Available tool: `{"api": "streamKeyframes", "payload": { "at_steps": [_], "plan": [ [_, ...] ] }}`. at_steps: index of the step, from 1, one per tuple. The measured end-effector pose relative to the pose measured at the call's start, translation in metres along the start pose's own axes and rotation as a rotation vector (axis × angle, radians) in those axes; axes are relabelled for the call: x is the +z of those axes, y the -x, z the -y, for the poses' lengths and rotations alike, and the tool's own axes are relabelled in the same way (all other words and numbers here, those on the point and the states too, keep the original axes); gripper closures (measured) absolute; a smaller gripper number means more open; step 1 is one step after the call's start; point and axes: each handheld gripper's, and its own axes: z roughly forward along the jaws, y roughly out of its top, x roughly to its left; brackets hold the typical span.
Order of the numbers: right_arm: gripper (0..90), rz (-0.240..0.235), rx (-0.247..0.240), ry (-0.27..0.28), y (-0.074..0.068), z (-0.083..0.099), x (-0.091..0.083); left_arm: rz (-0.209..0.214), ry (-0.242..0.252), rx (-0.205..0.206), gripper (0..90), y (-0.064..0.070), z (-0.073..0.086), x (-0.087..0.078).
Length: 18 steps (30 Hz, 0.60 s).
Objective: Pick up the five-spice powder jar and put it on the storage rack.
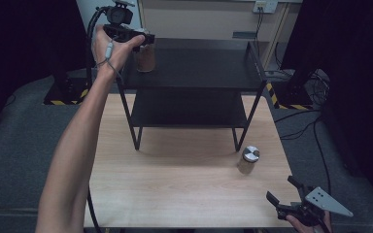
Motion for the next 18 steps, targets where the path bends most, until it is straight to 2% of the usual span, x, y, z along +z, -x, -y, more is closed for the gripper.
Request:
{"api": "streamKeyframes", "payload": {
  "at_steps": [1,2,3,6,11,14,15,18],
  "plan": [
    [2.6,0.000,0.000,0.001,0.000,0.000,0.000,0.001,0.000,0.004,32.9,0.000,0.000,0.000],
    [2.6,0.000,0.000,0.001,0.000,0.000,0.000,-0.003,0.024,0.000,31.2,0.001,0.003,-0.001],
    [2.6,0.000,-0.001,0.001,0.000,0.000,0.000,-0.014,0.048,-0.003,24.2,0.002,0.006,-0.002],
    [2.6,0.000,-0.002,0.001,0.000,0.000,0.000,0.004,0.113,-0.049,15.9,-0.001,0.009,-0.007],
    [2.6,-0.001,-0.001,0.001,0.000,0.000,0.000,0.001,0.167,-0.009,11.3,0.005,0.000,-0.019],
    [2.6,-0.001,-0.002,0.001,0.000,0.000,0.000,0.010,0.181,-0.001,9.8,0.007,-0.004,-0.025],
    [2.6,-0.001,-0.003,0.002,0.000,0.000,0.000,0.026,0.198,0.010,9.7,0.008,-0.004,-0.029],
    [2.6,-0.002,-0.004,0.003,0.000,0.000,0.000,0.052,0.206,0.049,9.7,0.008,0.000,-0.033]
  ]
}}
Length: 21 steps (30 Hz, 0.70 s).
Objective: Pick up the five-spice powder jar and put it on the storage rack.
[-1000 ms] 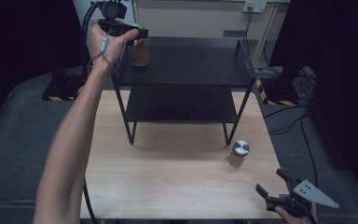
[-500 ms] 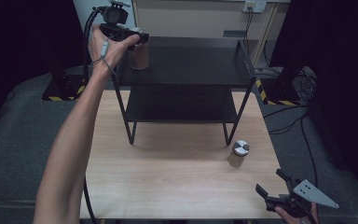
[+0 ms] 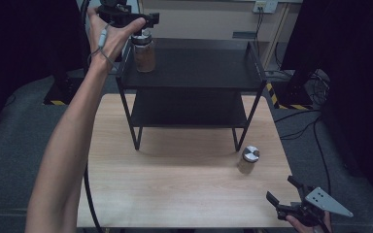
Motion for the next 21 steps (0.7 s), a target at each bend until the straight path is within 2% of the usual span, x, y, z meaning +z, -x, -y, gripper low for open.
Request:
{"api": "streamKeyframes", "payload": {
  "at_steps": [4,7,16,19,21],
  "plan": [
    [2.6,-0.003,-0.001,0.000,0.000,0.000,0.000,0.066,0.035,-0.006,9.7,-0.005,0.014,-0.010],
    [2.6,-0.006,-0.003,0.000,0.000,0.000,0.000,0.129,0.089,-0.042,10.3,-0.011,0.030,-0.019],
    [2.6,-0.011,-0.006,-0.001,0.000,-0.001,0.001,0.238,0.128,0.006,9.5,-0.004,0.063,-0.047],
    [2.6,-0.011,-0.008,-0.001,0.000,-0.001,0.001,0.304,0.152,-0.007,7.0,-0.005,0.079,-0.054],
    [2.6,-0.010,-0.008,-0.002,0.000,-0.001,0.001,0.334,0.169,0.012,5.3,-0.002,0.090,-0.059]
  ]
}}
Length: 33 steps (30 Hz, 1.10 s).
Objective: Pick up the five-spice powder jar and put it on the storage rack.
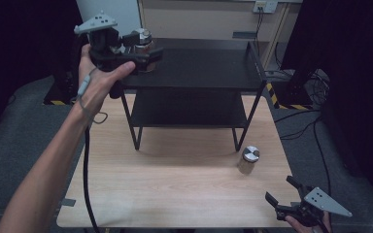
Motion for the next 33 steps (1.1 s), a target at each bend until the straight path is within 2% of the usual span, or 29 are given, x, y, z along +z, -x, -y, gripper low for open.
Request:
{"api": "streamKeyframes", "payload": {
  "at_steps": [6,9,16,20,25,29,33],
  "plan": [
    [2.6,0.002,0.002,-0.002,0.000,0.000,0.000,0.042,-0.014,0.062,4.4,0.015,0.023,-0.012],
    [2.6,0.001,0.000,-0.003,0.000,0.000,0.000,0.071,-0.001,0.055,4.2,0.019,0.034,-0.018],
    [2.6,0.003,0.000,-0.005,0.000,-0.001,0.000,0.093,0.027,0.050,3.9,0.025,0.058,-0.034],
    [2.6,0.003,-0.002,-0.007,0.000,-0.001,0.001,0.087,0.022,0.056,3.9,0.029,0.068,-0.040],
    [2.6,0.005,-0.003,-0.007,-0.001,-0.001,0.001,0.091,0.023,0.045,4.0,0.028,0.079,-0.043],
    [2.6,0.005,-0.002,-0.007,-0.001,-0.001,0.001,0.067,0.024,0.060,4.1,0.032,0.088,-0.043],
    [2.6,0.005,-0.003,-0.006,-0.001,-0.001,0.000,0.035,0.021,0.053,3.7,0.035,0.102,-0.042]
  ]
}}
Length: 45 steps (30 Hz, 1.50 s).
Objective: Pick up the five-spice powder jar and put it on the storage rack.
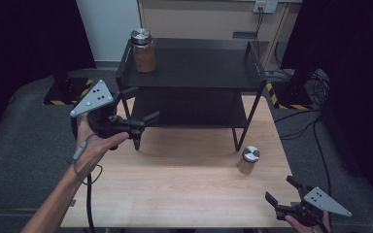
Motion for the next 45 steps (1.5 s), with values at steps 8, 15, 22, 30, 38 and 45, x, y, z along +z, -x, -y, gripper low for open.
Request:
{"api": "streamKeyframes", "payload": {
  "at_steps": [8,15,22,30,38,45],
  "plan": [
    [2.6,-0.003,-0.001,0.001,0.000,0.000,0.000,-0.058,0.018,-0.036,2.3,0.007,0.036,-0.009],
    [2.6,-0.002,-0.002,-0.001,0.000,0.000,0.000,-0.099,0.001,-0.046,1.7,0.013,0.065,-0.021],
    [2.6,-0.002,-0.004,0.000,0.000,0.000,0.000,-0.123,-0.044,-0.071,1.7,0.019,0.091,-0.030],
    [2.6,-0.002,-0.006,0.001,-0.001,0.000,0.000,-0.163,-0.116,-0.084,1.7,0.029,0.122,-0.042],
    [2.6,0.000,-0.007,0.001,-0.001,0.000,0.000,-0.178,-0.180,-0.126,1.7,0.033,0.146,-0.053],
    [2.6,0.000,-0.009,0.000,-0.002,-0.001,0.000,-0.188,-0.223,-0.155,1.7,0.037,0.163,-0.061]
  ]
}}
